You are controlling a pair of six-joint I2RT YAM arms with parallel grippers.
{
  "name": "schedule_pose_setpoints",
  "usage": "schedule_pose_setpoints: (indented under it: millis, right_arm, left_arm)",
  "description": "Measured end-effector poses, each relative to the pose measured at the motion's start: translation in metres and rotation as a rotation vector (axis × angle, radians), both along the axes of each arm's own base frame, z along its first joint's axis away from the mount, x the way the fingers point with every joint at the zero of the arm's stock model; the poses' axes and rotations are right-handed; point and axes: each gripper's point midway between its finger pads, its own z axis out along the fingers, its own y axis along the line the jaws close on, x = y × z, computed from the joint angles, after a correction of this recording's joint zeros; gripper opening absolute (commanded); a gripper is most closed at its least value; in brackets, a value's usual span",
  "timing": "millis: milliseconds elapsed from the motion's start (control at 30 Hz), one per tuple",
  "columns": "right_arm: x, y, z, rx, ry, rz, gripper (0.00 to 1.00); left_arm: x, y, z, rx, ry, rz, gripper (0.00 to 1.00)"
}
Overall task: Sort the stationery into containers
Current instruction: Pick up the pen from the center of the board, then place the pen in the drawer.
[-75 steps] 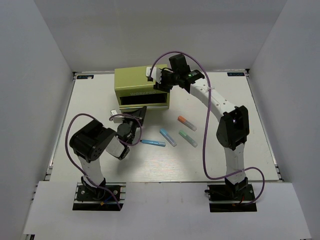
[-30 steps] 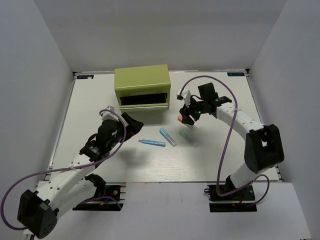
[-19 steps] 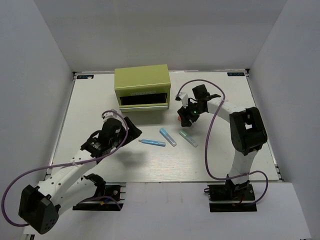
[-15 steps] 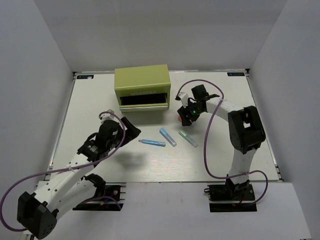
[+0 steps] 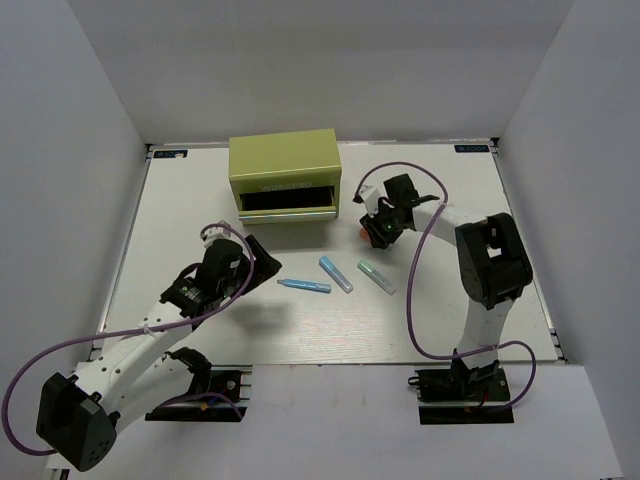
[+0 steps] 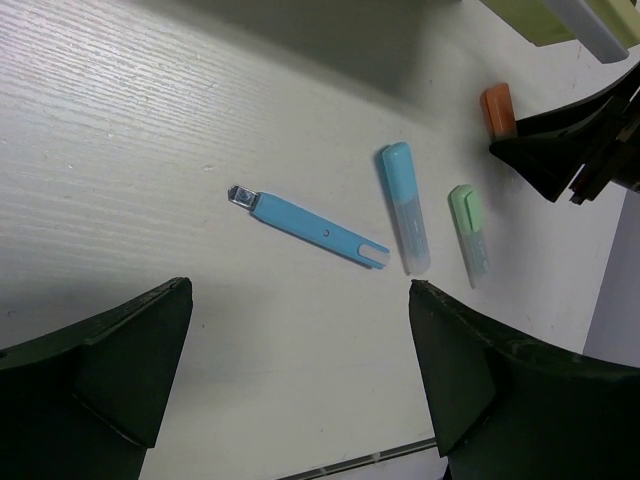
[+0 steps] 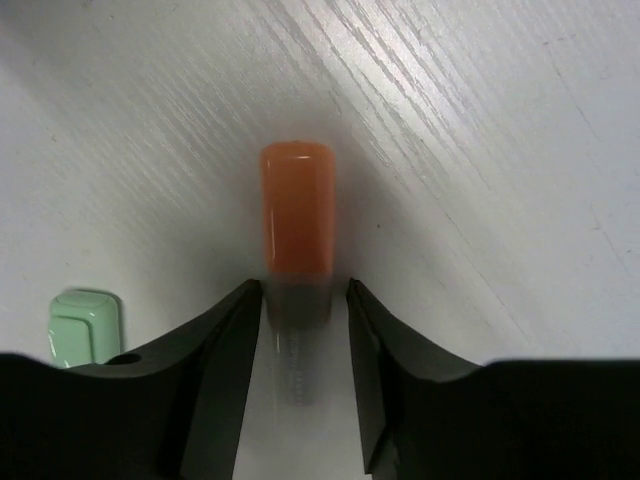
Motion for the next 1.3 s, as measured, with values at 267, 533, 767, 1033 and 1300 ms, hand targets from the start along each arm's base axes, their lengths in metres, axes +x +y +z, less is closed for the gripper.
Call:
schedule_pose_setpoints:
  millis: [267, 533, 767, 1033, 1300]
  right_arm:
    - [-0.01, -0.009, 0.002, -0.023, -0.024, 0.022, 0.14]
    - [-0.029, 0.0, 0.12, 0.091, -0.304, 0.257, 0.13]
    - [-0.033, 0.053, 0.22, 0.236, -0.568, 0.575, 0.15]
    - [-0.009, 0.137, 0.225, 0.303, -0.58, 0.772, 0.17]
    - [0.009, 0.192, 0.212, 0.32, -0.578, 0.85, 0.37]
  left_arm:
    - [0.001, 0.0, 0.0, 0.005, -0.002, -0.004, 1.0]
    - [0.002, -0.001, -0.003, 0.003, -0.012, -0.008, 1.0]
    - [0.005, -0.004, -0.01, 0.023, -0.004, -0.028, 1.0]
    - [0.004, -0.007, -0.018, 0.042, 0.021, -0.06, 1.0]
    - [0.005, -0.012, -0.012, 0.018, 0.002, -0.076, 1.0]
